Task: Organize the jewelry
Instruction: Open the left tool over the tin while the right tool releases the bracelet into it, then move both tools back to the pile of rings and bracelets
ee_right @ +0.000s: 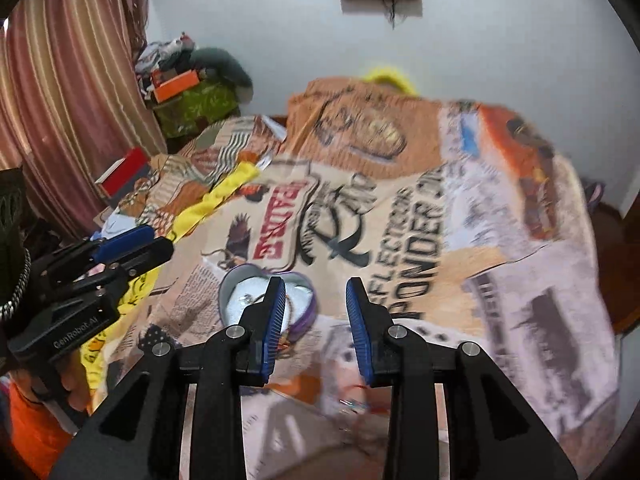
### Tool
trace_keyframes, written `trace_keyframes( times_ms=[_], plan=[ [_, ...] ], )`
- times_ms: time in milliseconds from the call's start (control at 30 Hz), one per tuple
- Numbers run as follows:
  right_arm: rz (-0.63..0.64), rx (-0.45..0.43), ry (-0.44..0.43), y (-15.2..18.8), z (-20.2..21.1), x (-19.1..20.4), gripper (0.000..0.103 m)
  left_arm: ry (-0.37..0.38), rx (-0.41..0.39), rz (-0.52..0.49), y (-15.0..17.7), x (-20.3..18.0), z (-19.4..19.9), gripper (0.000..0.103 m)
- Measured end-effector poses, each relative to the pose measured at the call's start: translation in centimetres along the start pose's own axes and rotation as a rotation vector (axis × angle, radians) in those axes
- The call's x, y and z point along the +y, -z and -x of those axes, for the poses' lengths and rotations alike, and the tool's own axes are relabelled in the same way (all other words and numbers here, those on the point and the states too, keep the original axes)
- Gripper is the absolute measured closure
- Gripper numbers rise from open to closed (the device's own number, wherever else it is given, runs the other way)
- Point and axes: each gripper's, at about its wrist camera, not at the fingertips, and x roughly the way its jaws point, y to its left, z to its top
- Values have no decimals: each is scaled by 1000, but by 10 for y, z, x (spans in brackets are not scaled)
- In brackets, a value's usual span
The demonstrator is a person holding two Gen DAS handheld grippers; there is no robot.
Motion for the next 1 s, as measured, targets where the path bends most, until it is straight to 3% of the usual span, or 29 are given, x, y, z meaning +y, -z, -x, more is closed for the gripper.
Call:
trace_keyframes(
  times_ms=[300, 567, 1000],
  plan=[
    [9, -74, 101, 18, 48, -24, 74, 62, -34, -50, 3, -42, 24, 60],
    [2, -55, 170, 48, 61, -47, 69, 124, 19, -83, 16, -78, 15, 59],
    [-43, 80, 105, 97, 42, -59, 65, 177, 164, -142, 57, -115, -16, 59]
  ],
)
